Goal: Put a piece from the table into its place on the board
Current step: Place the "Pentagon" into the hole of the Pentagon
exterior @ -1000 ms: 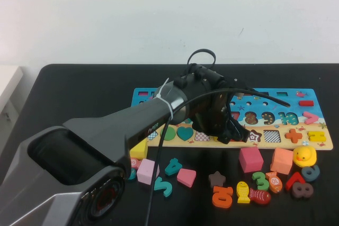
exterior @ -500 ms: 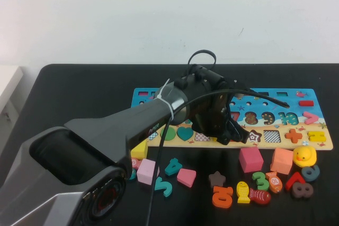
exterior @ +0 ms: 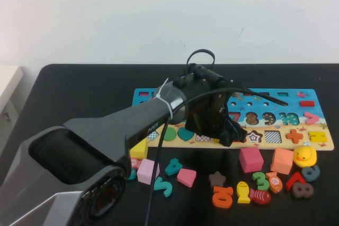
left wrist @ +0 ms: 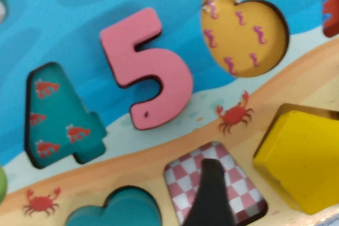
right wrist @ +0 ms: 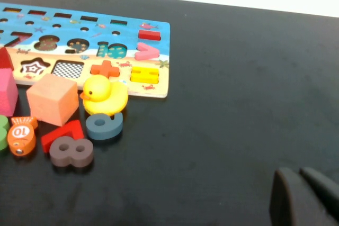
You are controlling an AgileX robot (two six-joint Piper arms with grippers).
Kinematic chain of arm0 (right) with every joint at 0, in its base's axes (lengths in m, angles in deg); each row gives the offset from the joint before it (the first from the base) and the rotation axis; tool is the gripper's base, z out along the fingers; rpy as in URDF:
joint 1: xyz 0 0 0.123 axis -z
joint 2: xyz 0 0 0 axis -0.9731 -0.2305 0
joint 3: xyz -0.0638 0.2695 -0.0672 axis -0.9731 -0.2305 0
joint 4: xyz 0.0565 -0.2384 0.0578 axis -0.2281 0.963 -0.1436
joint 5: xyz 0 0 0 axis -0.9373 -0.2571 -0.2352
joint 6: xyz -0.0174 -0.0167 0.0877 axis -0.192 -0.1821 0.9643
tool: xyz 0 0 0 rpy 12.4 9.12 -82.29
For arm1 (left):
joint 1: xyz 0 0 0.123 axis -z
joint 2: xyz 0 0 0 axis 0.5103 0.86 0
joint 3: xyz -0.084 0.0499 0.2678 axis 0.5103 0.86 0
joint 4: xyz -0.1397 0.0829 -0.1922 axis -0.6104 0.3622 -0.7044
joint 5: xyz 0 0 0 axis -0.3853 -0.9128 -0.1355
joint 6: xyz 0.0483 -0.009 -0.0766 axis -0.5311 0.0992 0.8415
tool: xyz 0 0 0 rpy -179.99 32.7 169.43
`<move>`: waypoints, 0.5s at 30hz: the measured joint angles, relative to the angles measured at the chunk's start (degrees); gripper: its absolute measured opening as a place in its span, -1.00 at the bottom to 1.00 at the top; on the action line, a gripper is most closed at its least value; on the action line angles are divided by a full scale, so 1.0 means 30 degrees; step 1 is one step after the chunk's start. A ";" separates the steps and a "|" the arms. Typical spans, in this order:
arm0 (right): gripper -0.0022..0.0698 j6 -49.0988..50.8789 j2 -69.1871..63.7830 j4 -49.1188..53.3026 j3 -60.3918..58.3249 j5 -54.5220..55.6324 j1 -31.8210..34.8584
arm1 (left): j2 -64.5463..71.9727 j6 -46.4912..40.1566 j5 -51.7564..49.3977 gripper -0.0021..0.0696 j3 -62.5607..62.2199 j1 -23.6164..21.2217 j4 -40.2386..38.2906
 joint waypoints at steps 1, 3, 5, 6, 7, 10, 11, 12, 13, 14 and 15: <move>-0.89 0.0000 0.0000 0.0000 0.0000 0.0000 0.0000 | 0.0000 0.0000 0.0000 0.46 0.0000 0.0000 0.0031; -0.89 0.0000 0.0000 0.0000 0.0000 0.0000 0.0000 | 0.0000 0.0000 0.0000 0.50 0.0000 0.0000 0.0102; -0.89 0.0000 0.0000 0.0000 0.0000 0.0000 0.0000 | 0.0000 -0.0069 0.0000 0.52 0.0000 0.0000 0.0102; -0.89 0.0000 0.0000 0.0000 0.0000 0.0000 0.0000 | -0.0043 -0.0069 -0.0038 0.52 0.0000 0.0000 0.0114; -0.89 0.0000 0.0000 0.0000 0.0000 0.0000 0.0000 | -0.0083 -0.0117 -0.0098 0.52 0.0000 0.0000 0.0146; -0.89 0.0000 0.0000 0.0000 0.0000 0.0000 0.0000 | -0.0083 -0.0290 -0.0297 0.52 -0.0083 0.0000 0.0182; -0.89 0.0000 0.0000 0.0000 0.0000 0.0000 0.0000 | -0.0083 -0.0292 -0.0327 0.51 -0.0173 0.0000 0.0182; -0.89 0.0000 0.0000 0.0000 0.0000 0.0000 0.0000 | -0.0083 -0.0321 -0.0433 0.48 -0.0302 0.0000 0.0182; -0.89 0.0000 0.0000 0.0000 0.0000 0.0000 0.0000 | -0.0083 -0.0371 -0.0518 0.45 -0.0467 0.0000 0.0182; -0.89 0.0000 0.0000 0.0000 0.0000 0.0000 0.0000 | -0.0083 -0.0439 -0.0565 0.39 -0.0656 0.0000 0.0182; -0.89 0.0000 0.0000 0.0000 0.0000 0.0000 0.0000 | -0.0111 -0.0469 -0.0565 0.31 -0.0856 0.0000 0.0182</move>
